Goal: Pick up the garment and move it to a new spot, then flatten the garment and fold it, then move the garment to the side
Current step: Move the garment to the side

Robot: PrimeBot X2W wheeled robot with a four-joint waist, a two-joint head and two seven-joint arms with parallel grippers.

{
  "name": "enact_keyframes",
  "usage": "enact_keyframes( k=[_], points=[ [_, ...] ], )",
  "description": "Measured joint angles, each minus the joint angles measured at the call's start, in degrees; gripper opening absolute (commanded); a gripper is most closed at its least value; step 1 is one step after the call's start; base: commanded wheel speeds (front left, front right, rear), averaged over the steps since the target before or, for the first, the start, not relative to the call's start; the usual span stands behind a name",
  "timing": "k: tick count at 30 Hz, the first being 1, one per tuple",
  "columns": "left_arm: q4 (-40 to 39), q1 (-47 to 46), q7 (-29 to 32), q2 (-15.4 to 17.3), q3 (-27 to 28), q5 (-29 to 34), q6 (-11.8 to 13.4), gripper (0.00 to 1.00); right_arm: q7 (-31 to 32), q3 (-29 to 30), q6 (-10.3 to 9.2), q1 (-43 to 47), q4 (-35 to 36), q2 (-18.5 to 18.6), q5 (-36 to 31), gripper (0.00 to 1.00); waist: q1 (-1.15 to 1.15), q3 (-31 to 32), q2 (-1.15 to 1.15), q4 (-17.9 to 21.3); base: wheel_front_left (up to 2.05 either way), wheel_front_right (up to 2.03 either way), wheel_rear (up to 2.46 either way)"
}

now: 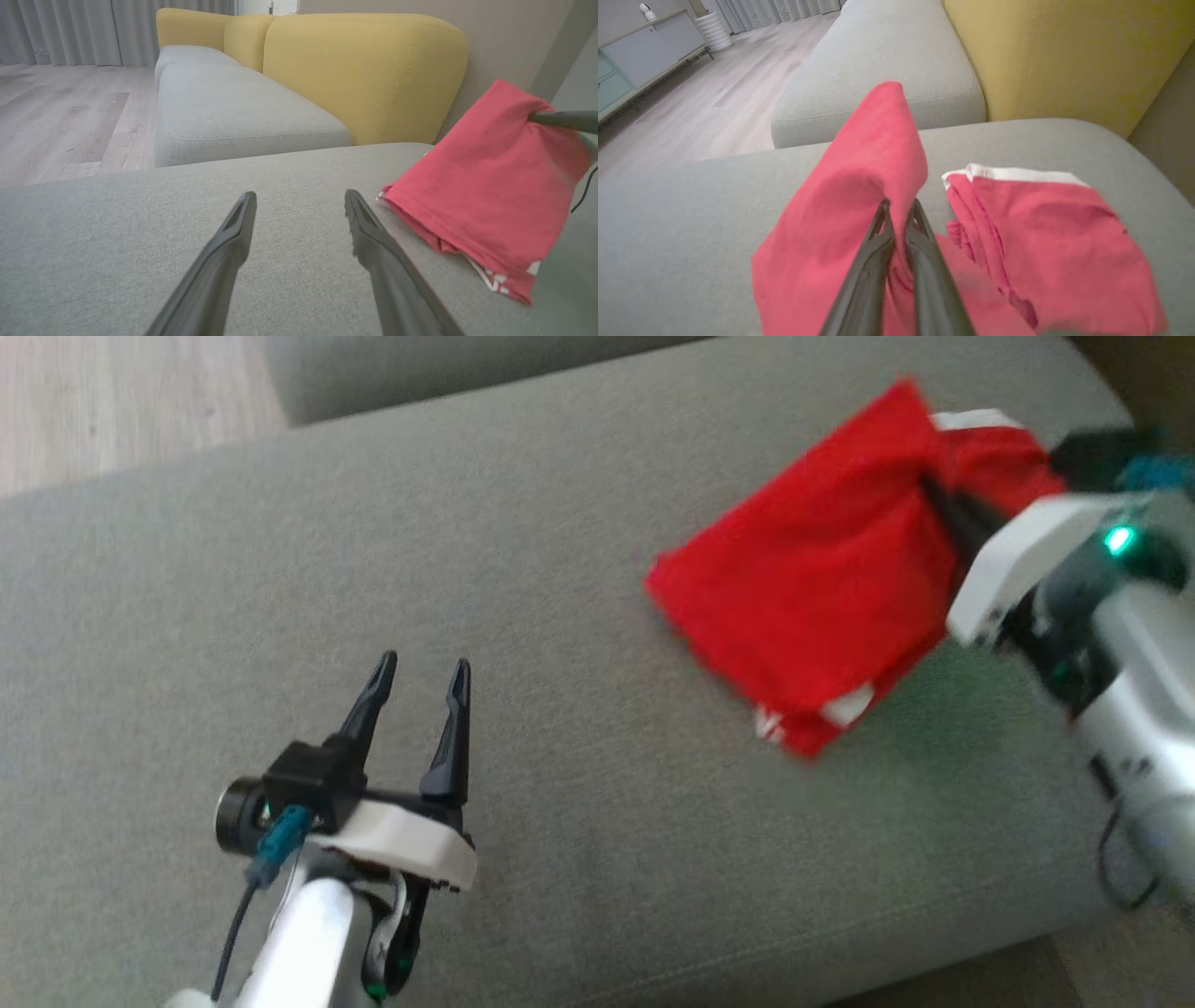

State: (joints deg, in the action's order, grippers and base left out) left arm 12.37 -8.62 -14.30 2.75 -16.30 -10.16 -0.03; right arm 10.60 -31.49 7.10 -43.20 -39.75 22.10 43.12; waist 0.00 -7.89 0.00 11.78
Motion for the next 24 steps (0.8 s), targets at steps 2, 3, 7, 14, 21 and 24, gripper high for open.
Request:
enact_keyframes(
  k=[2, 3, 7, 14, 21, 24],
  points=[
    [0.01, -0.99, -0.01, 0.00, -0.21, 0.11, -0.01, 1.00, 0.02, -0.26, 0.00, -2.92, -0.51, 1.42, 0.15, 0.00, 0.00, -1.43, 0.00, -0.80, 0.00, 0.00, 0.00],
    [0.00, -1.45, -0.01, 0.00, -0.30, 0.46, 0.00, 1.00, 0.02, -0.35, 0.00, -4.15, -1.14, 2.14, 0.43, 0.00, 0.00, -2.16, 0.00, -1.17, 0.00, 0.00, 0.00],
    [0.14, -3.16, -0.01, -0.02, -0.70, 1.02, 0.02, 1.00, 0.09, -0.73, 0.00, -8.21, -5.26, 5.59, 1.08, 0.00, 0.00, -5.04, 0.00, -2.56, 0.00, 0.00, 0.00],
    [0.37, -3.83, -0.01, -0.03, -0.37, 2.11, 0.04, 1.00, 0.34, 0.41, 0.00, -11.58, -10.88, 11.45, 1.00, 0.00, 0.01, -8.70, 0.00, -3.51, 0.00, 0.00, 0.00],
    [0.33, -6.65, -0.11, -0.09, -0.01, 3.13, 0.03, 1.00, -2.27, 1.70, 0.00, -15.56, -18.40, 14.19, -2.42, 0.00, 0.00, -12.49, 0.00, -3.04, 0.00, 0.00, 0.00],
    [0.35, -7.41, -0.18, -0.12, 0.01, 3.14, 0.03, 1.00, -3.04, 1.60, 0.00, -16.33, -21.34, 13.71, -4.49, 0.05, 0.01, -13.33, 0.00, -3.07, 0.00, 0.00, 0.00]
  ],
)
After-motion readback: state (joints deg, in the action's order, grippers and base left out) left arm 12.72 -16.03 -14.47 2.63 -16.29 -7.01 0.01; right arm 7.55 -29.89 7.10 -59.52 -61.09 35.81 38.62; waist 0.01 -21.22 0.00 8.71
